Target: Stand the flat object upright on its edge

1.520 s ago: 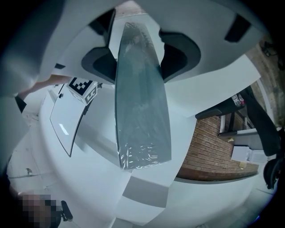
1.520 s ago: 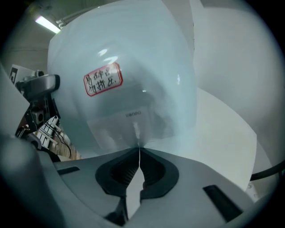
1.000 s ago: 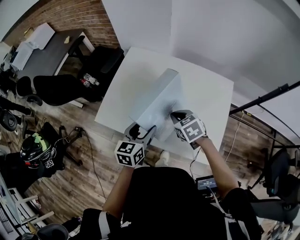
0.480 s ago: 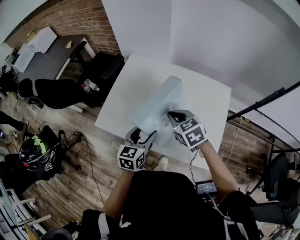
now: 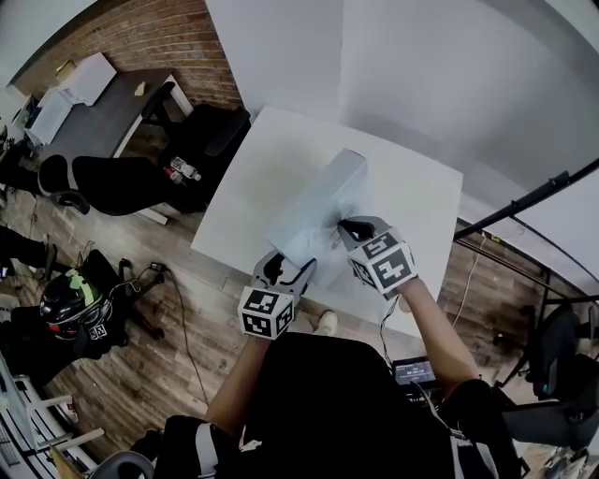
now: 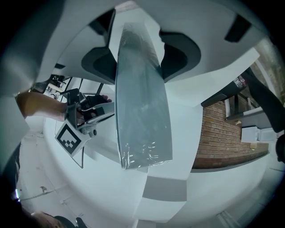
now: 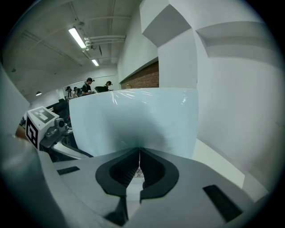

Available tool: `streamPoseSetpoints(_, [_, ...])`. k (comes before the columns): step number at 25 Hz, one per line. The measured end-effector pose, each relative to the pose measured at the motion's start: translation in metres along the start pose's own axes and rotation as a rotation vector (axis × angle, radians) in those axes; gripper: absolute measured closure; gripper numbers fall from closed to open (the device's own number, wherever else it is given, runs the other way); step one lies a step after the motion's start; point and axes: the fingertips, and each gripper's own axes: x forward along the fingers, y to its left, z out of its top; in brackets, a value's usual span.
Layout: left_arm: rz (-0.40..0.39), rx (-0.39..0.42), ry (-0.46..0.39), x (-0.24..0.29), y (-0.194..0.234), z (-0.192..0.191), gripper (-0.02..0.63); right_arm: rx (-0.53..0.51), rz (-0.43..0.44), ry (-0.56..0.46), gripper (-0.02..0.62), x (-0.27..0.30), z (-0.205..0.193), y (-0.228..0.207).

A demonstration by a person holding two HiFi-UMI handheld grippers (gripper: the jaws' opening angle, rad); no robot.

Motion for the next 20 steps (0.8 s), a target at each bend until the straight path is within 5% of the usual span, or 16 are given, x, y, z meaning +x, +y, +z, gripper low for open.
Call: streamPoseSetpoints(20, [0.006,0.082,-0.028,0.024,0.036,0.029,0.302,0.069,-0.033,-0.041,0.553,0.030,0.035,-0.023])
